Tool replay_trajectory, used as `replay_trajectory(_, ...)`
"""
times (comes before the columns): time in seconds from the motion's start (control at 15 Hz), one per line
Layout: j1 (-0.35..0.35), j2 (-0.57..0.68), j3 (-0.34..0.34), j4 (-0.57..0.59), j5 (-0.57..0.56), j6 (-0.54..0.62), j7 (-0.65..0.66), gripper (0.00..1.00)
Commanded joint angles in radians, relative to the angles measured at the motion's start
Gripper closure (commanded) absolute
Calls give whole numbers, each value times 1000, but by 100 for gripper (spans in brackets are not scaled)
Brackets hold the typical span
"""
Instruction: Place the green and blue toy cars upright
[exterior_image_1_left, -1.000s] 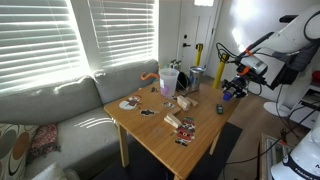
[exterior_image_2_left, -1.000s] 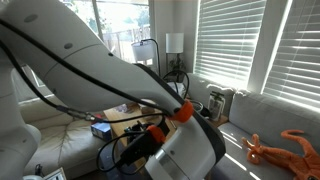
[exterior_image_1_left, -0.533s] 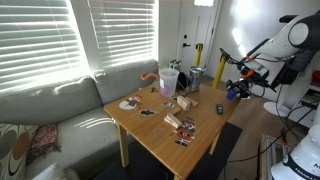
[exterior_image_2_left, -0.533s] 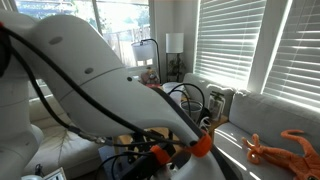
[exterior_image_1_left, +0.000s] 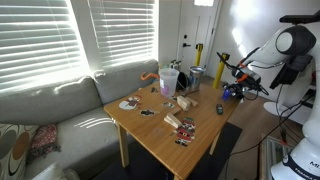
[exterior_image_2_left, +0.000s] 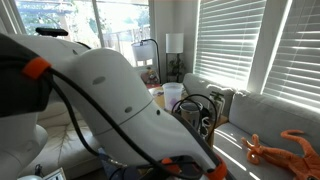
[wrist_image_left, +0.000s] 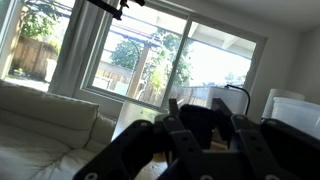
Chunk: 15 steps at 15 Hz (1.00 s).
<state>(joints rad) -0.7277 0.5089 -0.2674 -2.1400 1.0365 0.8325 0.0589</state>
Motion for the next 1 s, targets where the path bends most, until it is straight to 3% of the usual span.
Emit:
replay_trajectory(0.0, -138, 72, 134, 59, 10, 1, 52, 88)
replay_trajectory(0.2, -189, 85, 154, 76, 18, -5, 128, 88)
replay_trajectory(0.53, -196, 99, 115, 105, 17, 0, 211, 88)
replay_trajectory(0.6, -159, 106, 76, 110, 24, -8, 213, 88)
replay_trajectory(0.93, -114, 120, 18, 116, 32, -11, 246, 88)
